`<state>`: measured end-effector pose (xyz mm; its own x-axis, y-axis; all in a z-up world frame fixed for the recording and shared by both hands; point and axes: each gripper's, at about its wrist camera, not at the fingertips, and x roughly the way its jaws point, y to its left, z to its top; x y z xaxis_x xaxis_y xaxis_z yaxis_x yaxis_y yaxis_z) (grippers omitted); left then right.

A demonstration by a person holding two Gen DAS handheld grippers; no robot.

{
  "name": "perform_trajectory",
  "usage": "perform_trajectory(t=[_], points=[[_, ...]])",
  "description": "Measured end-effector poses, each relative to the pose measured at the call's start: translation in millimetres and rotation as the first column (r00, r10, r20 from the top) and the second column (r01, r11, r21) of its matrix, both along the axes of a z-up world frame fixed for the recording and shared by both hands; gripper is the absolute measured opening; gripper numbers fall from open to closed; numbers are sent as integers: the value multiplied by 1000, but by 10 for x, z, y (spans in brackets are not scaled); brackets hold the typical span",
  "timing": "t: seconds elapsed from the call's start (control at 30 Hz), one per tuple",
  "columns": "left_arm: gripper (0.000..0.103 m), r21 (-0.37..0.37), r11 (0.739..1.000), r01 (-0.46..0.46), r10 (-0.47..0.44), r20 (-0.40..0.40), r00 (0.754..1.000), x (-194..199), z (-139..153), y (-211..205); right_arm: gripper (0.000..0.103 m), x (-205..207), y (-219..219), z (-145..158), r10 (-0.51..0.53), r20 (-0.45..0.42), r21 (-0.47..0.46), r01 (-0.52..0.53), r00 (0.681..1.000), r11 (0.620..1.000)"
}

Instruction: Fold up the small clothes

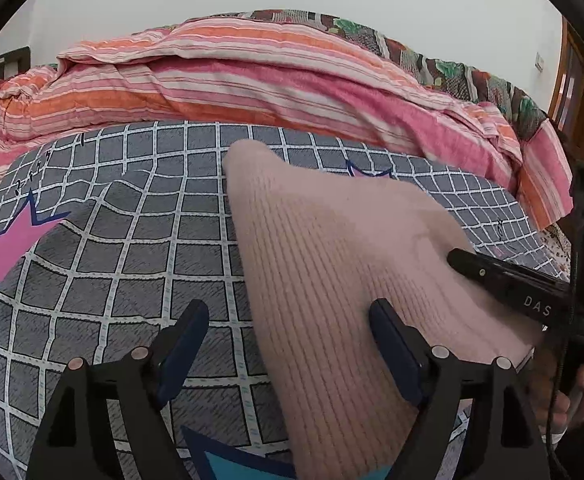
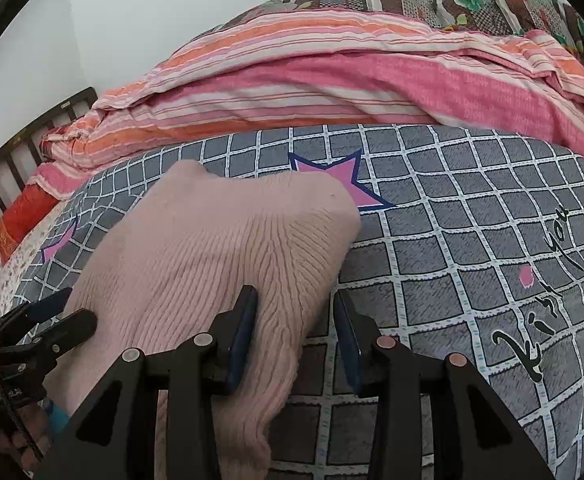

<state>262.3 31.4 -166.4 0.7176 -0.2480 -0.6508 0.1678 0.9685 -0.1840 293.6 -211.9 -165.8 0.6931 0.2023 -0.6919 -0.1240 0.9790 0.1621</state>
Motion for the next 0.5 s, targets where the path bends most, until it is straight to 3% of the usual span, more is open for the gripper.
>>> perform_trajectory(t=[0.07,0.13,0.5], points=[[87,4,1000,-8,8,-9,1000,11,-14,-10,40,4,-17,-27,-21,-3,15,21,1000,1000],[88,5,1000,-13,13,-15,1000,20,-28,-18,49,0,-30,-38,-42,2,10,42,999,999],[92,6,998,-66,65,22,998,25,-26,-44,61,-19,-114,-62,-63,-1,52,63,998,997]])
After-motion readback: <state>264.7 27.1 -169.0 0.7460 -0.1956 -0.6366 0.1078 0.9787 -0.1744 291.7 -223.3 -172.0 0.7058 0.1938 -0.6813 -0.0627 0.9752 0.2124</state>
